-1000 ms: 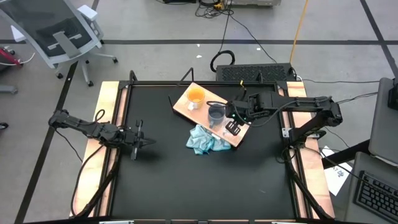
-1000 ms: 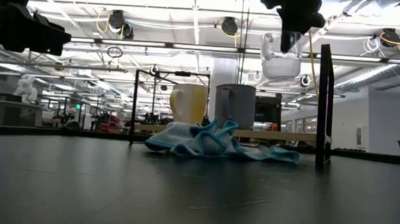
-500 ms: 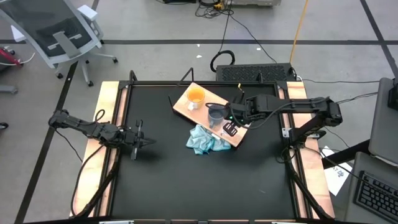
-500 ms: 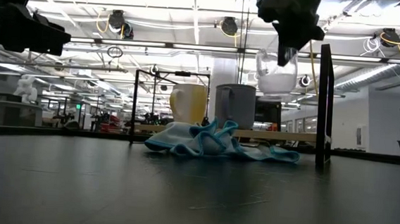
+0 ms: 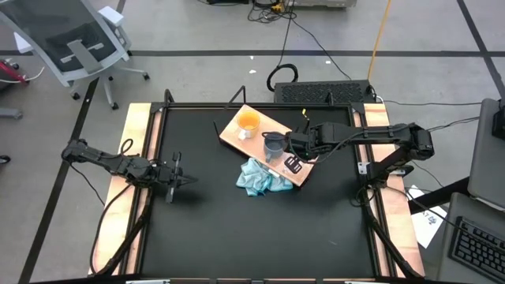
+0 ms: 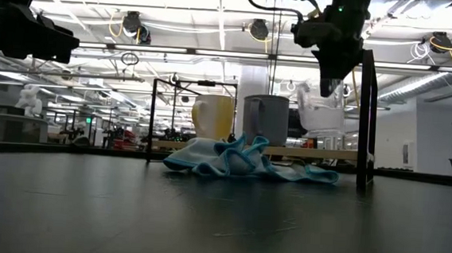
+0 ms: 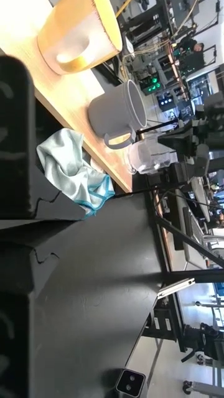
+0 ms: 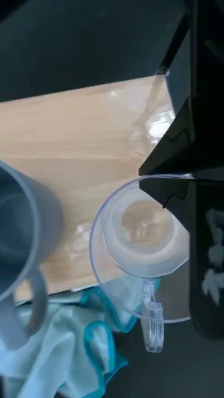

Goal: Stack small to large cups/mugs on shelf
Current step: Put the transparent mug on the shelf

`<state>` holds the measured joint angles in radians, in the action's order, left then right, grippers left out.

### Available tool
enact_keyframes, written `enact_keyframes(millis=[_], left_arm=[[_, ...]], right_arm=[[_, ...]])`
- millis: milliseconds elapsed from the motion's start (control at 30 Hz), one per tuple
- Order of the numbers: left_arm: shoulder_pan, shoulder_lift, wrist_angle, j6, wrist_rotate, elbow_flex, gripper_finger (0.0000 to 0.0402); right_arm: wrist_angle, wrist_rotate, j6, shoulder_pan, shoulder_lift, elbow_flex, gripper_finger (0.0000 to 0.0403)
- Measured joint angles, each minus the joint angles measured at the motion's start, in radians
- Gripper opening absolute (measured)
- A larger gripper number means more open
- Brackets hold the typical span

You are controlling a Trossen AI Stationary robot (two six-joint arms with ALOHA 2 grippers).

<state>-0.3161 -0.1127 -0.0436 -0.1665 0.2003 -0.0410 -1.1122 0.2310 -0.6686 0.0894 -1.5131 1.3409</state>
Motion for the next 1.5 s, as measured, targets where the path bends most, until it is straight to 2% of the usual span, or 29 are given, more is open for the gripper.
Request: enact_keyframes(millis=[400, 833, 1100, 1233, 1500], left_arm=[[0.0, 0.0, -0.001, 0.008, -0.001, 0.0, 0.0027], [0.0, 0.0, -0.005, 0.014, -0.027, 0.0, 0.0006], [0.0, 0.0, -0.005, 0.014, -0.027, 0.0, 0.0027], [0.0, 0.0, -0.003, 0.014, -0.026, 0.0, 0.0019], [0.0, 0.0, 0.003, 0.014, -0.023, 0.0, 0.0004]], right_arm=[[0.076, -0.001, 0.092, 0.001, 0.0, -0.025, 0.0], [0.143, 0.002, 0.133, 0.001, 0.004, -0.063, 0.0], [0.26, 0.002, 0.136, 0.016, 0.094, -0.207, 0.0], [0.324, 0.001, 0.136, 0.023, 0.163, -0.269, 0.0], [0.296, -0.03, 0.161, 0.033, 0.201, -0.288, 0.0]])
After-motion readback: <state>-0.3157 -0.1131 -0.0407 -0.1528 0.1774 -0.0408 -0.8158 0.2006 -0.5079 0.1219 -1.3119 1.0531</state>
